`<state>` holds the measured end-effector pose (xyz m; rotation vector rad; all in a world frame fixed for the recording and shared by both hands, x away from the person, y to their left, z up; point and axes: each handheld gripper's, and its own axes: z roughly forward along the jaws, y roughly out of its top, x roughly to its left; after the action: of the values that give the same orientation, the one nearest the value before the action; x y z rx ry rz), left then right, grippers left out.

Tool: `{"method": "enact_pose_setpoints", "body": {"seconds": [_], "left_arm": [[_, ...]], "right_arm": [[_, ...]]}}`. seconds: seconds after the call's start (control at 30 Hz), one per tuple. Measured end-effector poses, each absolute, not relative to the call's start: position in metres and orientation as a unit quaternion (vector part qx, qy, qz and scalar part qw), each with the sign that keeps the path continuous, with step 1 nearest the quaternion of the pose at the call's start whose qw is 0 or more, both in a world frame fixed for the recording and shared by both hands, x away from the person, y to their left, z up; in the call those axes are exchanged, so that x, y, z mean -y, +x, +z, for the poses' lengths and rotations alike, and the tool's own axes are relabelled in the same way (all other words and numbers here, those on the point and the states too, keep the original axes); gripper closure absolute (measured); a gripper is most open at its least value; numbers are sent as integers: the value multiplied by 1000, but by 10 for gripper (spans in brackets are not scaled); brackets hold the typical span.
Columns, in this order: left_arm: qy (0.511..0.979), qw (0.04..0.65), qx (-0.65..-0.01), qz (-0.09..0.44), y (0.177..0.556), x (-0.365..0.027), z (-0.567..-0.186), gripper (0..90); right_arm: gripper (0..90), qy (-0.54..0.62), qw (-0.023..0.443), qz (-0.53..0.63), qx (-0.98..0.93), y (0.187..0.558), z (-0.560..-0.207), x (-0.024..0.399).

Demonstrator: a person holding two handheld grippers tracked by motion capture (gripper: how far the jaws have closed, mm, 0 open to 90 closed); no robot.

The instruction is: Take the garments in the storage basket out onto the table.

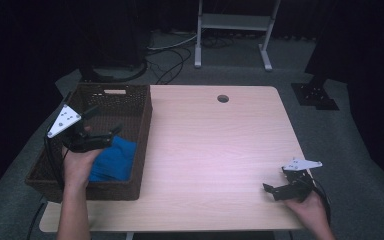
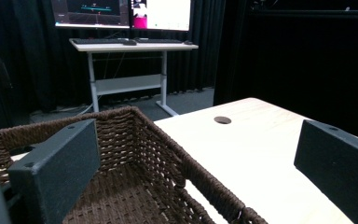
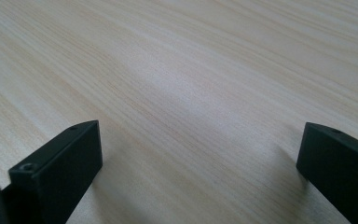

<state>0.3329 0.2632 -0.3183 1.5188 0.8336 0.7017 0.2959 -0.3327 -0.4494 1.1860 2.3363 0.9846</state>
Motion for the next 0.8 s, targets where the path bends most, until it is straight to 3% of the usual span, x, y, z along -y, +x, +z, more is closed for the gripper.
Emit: {"method": "enact_pose_setpoints", "body": {"seconds": [0.8], "left_arm": [[693,539,-393,274,337,-267,-324,0]], "right_arm": [[0,418,171,347,-822,296,-449,333]]}}
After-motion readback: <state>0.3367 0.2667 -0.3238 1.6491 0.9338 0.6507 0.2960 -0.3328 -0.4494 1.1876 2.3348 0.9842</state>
